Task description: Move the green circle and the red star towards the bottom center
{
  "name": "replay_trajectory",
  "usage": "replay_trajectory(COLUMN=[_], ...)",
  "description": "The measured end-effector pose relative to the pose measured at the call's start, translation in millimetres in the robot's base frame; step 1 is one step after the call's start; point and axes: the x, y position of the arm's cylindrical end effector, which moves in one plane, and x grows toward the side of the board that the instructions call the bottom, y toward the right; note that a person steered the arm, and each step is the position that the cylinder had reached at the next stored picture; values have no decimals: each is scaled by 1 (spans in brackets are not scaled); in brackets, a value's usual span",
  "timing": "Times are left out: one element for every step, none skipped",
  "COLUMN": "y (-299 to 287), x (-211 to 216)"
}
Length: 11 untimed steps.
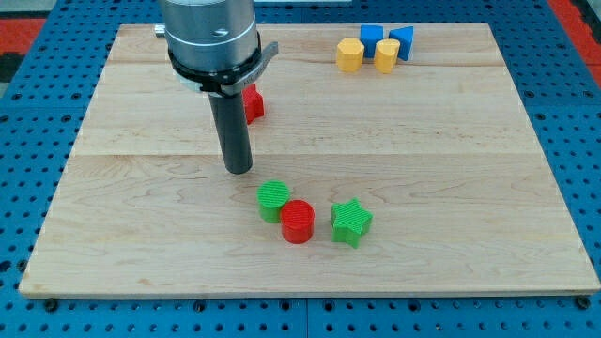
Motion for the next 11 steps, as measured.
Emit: replay_trajectory(y=[-81,-33,9,15,7,-38,33,67,37,24,26], x=[-46,-121,-101,-14,23,-57,-70,-16,42,24,3])
